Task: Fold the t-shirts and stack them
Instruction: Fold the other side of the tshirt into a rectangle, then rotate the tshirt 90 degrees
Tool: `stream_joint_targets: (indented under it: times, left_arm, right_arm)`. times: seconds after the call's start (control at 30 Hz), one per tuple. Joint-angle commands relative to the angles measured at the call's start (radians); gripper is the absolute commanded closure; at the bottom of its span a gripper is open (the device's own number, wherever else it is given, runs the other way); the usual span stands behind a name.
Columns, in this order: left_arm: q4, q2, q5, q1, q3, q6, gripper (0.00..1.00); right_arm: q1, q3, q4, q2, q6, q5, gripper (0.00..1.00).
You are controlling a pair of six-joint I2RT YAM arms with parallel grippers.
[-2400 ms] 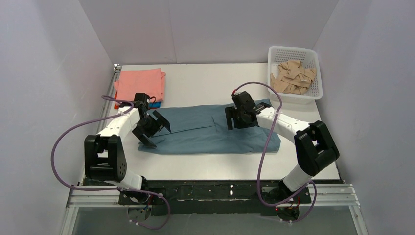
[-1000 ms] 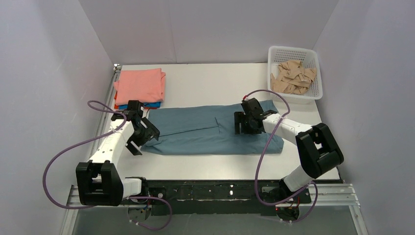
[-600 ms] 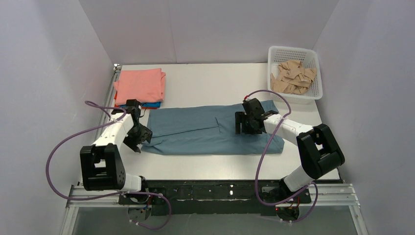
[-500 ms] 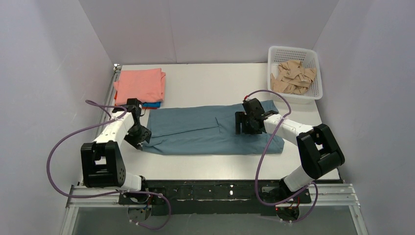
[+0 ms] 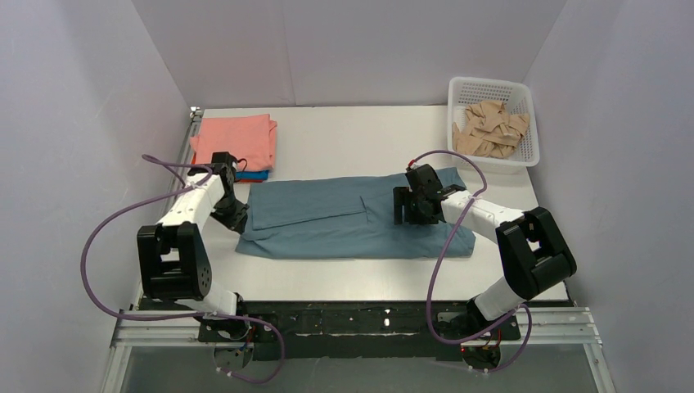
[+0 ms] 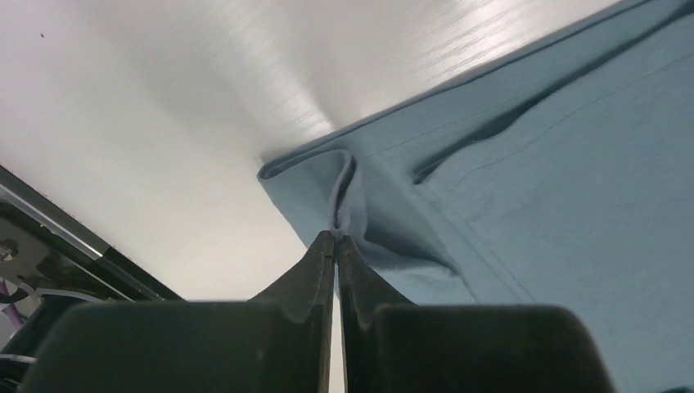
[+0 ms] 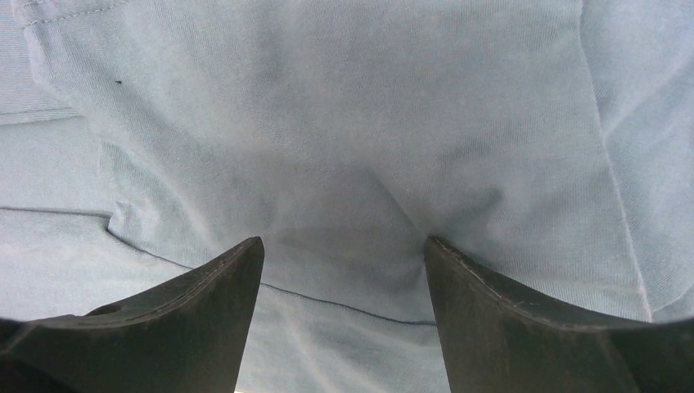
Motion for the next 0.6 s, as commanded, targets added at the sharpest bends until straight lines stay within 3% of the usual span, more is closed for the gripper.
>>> stream_joint_targets:
  times: [0.0, 0.17, 0.23, 0.37, 0.4, 0.43, 0.47, 0.5, 0.57]
  left_arm:
    - [-0.149, 0.042, -0.069, 0.002, 0.096, -0.013, 1.0]
    - [-0.232, 0.194, -0.107, 0.009, 0.264, 0.0, 1.0]
    - [-0.362, 0.36, -0.145, 0.019, 0.374, 0.005, 1.0]
    - [-0.411, 0.41, -0.187, 0.062, 0.39, 0.032, 1.0]
    - [-0.435, 0.45, -0.15, 0.067, 0.436, 0.068, 0.88]
    - [-0.43, 0.456, -0.119, 0.068, 0.44, 0.086, 0.55]
    - [-0.414, 0.45, -0.089, 0.067, 0.433, 0.102, 0.34]
    - [-0.391, 0.424, -0.047, 0.067, 0.429, 0.129, 0.05]
    - [-0.388, 0.382, -0.007, 0.066, 0.443, 0.157, 0.02]
  right_arm:
    - [-0.013, -0.008, -0.101, 0.027, 0.011, 0.009, 0.2]
    - [-0.014, -0.004, -0.115, 0.033, 0.01, -0.003, 0.2]
    - [-0.02, 0.006, -0.124, 0.042, 0.011, -0.002, 0.2]
    - [-0.047, 0.025, -0.186, 0.032, 0.107, 0.116, 0.17]
    - [-0.1, 0.019, -0.197, 0.04, 0.153, 0.085, 0.17]
    - [-0.103, 0.01, -0.172, 0.024, 0.147, 0.051, 0.17]
    - [-0.104, 0.006, -0.147, 0.003, 0.133, 0.011, 0.17]
    - [-0.104, 0.017, -0.124, -0.04, 0.105, -0.028, 0.17]
    - [-0.103, 0.054, -0.157, -0.081, 0.084, -0.01, 0.17]
